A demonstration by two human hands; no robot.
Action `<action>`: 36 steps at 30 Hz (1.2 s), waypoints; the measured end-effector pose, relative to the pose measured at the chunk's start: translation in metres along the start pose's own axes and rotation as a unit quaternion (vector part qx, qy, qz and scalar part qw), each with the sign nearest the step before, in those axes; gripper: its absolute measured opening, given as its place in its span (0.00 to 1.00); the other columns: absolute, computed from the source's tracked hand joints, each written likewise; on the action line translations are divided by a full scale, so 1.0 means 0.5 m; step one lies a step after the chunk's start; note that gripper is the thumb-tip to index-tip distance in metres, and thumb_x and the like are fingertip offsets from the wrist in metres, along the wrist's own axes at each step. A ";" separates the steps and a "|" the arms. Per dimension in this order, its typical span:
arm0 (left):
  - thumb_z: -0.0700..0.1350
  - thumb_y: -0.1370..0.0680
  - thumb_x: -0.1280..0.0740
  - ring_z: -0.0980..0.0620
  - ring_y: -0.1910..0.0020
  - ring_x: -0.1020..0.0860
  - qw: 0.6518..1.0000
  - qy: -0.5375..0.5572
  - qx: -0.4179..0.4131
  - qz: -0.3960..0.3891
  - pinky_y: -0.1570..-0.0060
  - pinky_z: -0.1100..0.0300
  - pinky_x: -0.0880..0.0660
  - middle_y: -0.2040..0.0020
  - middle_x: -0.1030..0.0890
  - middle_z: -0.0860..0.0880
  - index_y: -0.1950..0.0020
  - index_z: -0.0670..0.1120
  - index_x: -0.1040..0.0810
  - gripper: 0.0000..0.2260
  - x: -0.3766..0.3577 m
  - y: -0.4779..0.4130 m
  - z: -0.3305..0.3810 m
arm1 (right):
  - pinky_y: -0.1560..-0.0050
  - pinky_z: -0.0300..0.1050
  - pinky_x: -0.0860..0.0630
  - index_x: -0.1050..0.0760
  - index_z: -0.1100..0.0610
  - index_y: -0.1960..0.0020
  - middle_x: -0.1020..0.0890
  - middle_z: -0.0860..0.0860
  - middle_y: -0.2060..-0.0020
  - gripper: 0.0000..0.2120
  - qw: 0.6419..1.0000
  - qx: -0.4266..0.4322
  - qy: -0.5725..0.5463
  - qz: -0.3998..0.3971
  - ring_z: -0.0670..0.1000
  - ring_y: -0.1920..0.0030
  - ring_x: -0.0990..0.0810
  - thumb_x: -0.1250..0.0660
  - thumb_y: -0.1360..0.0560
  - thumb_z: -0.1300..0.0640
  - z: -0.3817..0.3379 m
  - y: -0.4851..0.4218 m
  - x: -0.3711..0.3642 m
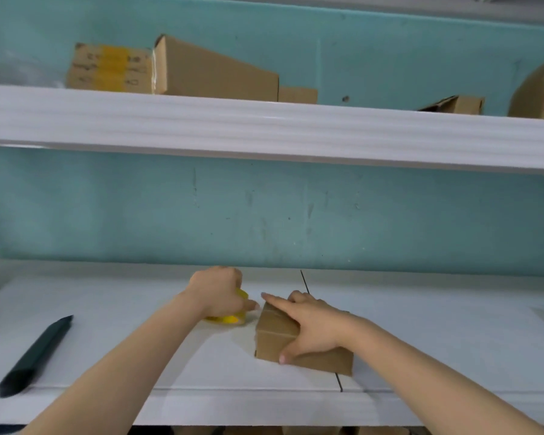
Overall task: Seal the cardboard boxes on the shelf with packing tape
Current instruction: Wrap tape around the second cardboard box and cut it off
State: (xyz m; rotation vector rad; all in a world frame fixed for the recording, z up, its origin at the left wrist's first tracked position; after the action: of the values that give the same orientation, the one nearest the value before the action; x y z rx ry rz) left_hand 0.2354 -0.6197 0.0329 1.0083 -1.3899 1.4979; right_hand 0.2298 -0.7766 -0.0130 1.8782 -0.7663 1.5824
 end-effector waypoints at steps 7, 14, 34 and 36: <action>0.64 0.40 0.27 0.56 0.75 0.32 0.859 0.506 -0.024 -0.071 0.73 0.64 0.38 0.77 0.30 0.52 0.75 0.47 0.26 0.22 -0.002 0.084 -0.036 | 0.29 0.45 0.40 0.57 0.22 0.35 0.39 0.43 0.28 0.56 0.971 0.093 -0.191 0.111 0.43 0.29 0.40 0.20 0.46 0.45 -0.008 0.066 0.083; 0.64 0.39 0.28 0.52 0.78 0.41 0.883 0.462 -0.062 -0.051 0.77 0.64 0.44 0.77 0.38 0.48 0.76 0.46 0.33 0.24 0.084 0.104 -0.033 | 0.40 0.31 0.33 0.43 0.38 0.29 0.28 0.47 0.36 0.55 0.894 0.173 -0.374 0.175 0.44 0.36 0.28 0.18 0.49 0.54 -0.009 0.130 0.128; 0.62 0.27 0.34 0.56 0.85 0.34 0.905 0.402 -0.002 -0.141 0.79 0.68 0.36 0.85 0.32 0.53 0.75 0.46 0.28 0.24 -0.012 0.036 0.159 | 0.28 0.38 0.63 0.63 0.41 0.26 0.58 0.40 0.25 0.51 0.967 0.101 -0.037 0.232 0.33 0.28 0.62 0.31 0.37 0.36 0.013 0.184 0.176; 0.63 0.27 0.34 0.57 0.85 0.34 0.913 0.383 -0.012 -0.143 0.78 0.67 0.35 0.85 0.32 0.54 0.76 0.47 0.29 0.25 -0.004 0.034 0.171 | 0.33 0.29 0.64 0.57 0.49 0.24 0.53 0.43 0.24 0.51 0.980 0.098 0.071 0.156 0.34 0.28 0.58 0.35 0.35 0.31 -0.009 0.172 0.172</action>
State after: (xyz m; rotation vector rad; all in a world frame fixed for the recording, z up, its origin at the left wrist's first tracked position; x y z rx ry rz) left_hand 0.2214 -0.7059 0.0309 0.4768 -0.6622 1.4167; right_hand 0.1758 -0.8374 0.0775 1.8191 -0.9031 2.0289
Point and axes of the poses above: each hand's wrist, its own y-axis away from the middle knuckle, its own x-axis out of the back of the hand, z = x × y, the point moved 9 cm from there along -y, towards the middle knuckle
